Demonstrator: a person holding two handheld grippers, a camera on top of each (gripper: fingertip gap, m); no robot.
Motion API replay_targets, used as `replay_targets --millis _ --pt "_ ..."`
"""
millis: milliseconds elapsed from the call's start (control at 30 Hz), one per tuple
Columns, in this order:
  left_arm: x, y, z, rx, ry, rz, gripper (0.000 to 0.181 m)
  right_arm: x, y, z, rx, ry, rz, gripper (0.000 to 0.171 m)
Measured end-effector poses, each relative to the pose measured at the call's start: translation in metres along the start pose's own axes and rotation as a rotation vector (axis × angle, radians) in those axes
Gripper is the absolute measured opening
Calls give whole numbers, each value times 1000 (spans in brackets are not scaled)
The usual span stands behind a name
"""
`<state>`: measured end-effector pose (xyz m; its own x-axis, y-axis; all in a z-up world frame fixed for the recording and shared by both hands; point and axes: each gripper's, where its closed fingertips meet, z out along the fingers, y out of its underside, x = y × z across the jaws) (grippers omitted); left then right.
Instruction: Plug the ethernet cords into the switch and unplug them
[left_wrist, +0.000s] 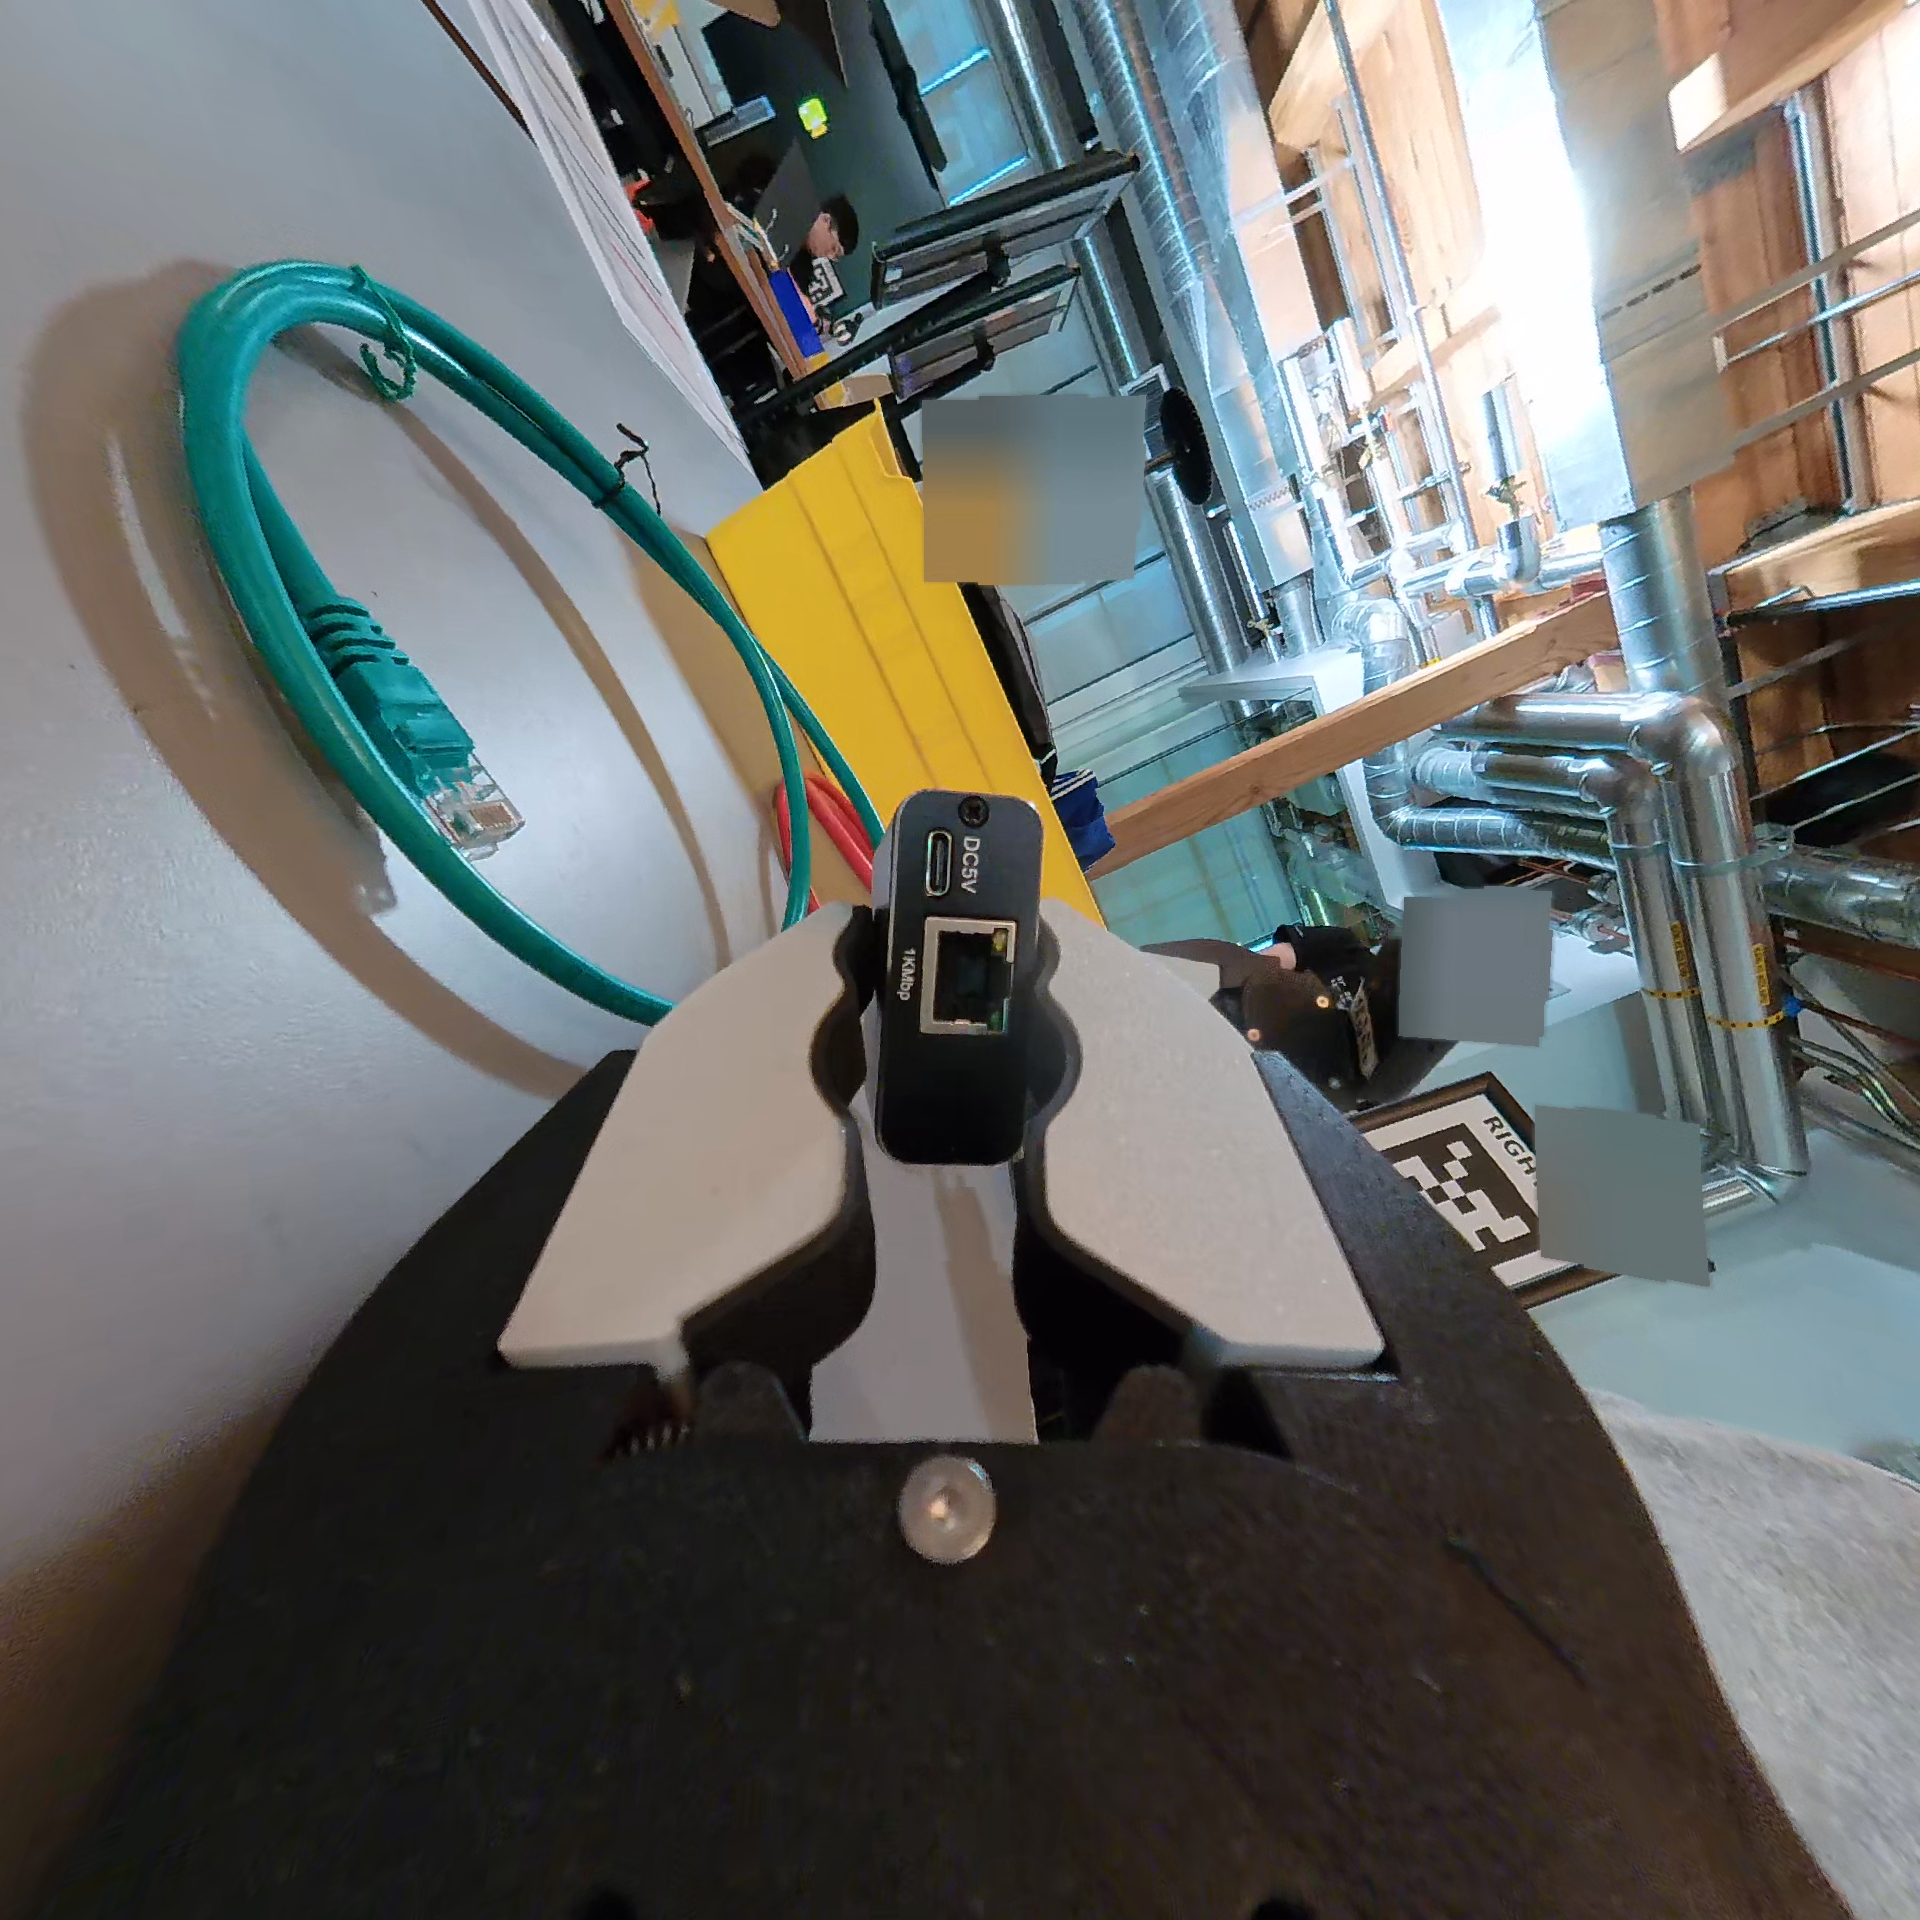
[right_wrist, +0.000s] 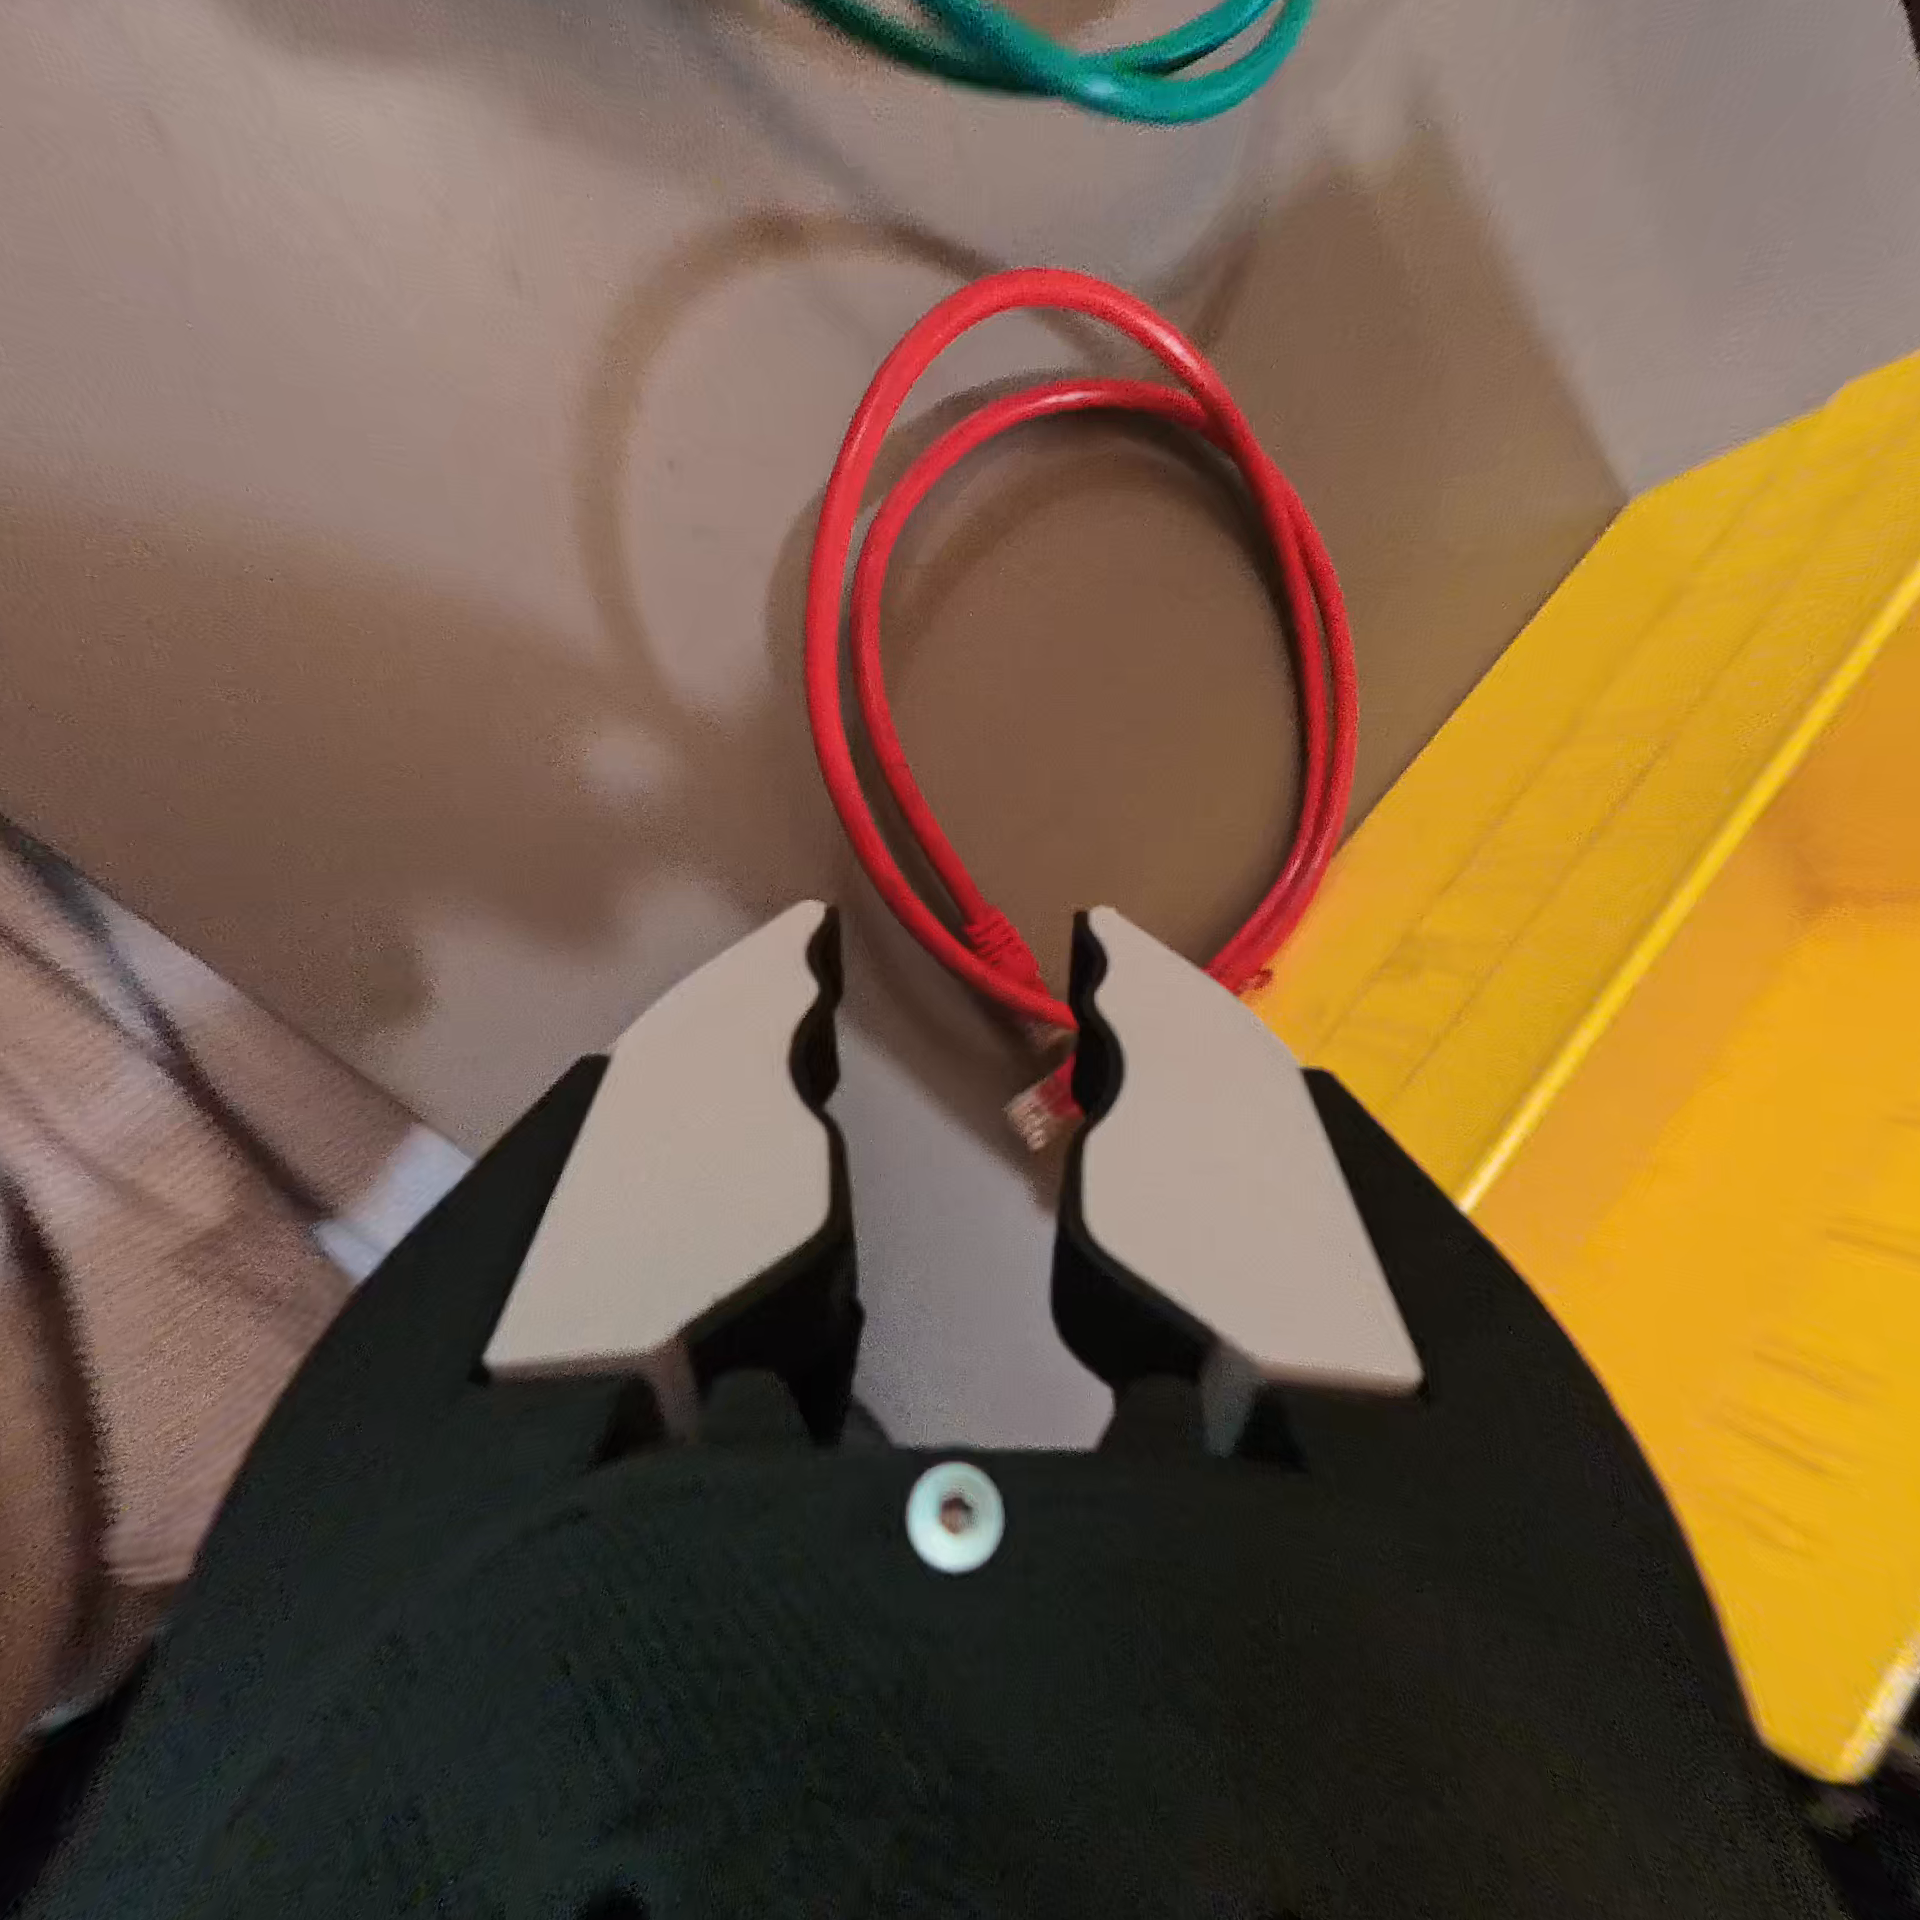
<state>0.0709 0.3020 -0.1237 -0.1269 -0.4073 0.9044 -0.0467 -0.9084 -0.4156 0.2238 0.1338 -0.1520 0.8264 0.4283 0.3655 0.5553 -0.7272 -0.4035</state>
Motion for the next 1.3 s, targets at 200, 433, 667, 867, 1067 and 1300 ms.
replay_targets --millis 200,433,667,867,1067,1300 --pt "0 1 1 -7 -4 4 25 3 1 36 -90 77 -227 41" --pt "1 0 0 -3 10 -11 25 -2 -22 42 38 -42 -93 8" --pt "2 -5 -3 30 48 -62 25 8 -123 -57 744 -385 428 6" --pt "2 -7 -3 39 53 -70 25 55 -135 -109 1371 -442 883 6" --pt "-2 -5 -3 37 9 -42 27 11 -106 -5 1009 -508 1293 6" --pt "-3 -6 -2 40 -8 -28 26 -30 -89 8 582 -355 857 46"
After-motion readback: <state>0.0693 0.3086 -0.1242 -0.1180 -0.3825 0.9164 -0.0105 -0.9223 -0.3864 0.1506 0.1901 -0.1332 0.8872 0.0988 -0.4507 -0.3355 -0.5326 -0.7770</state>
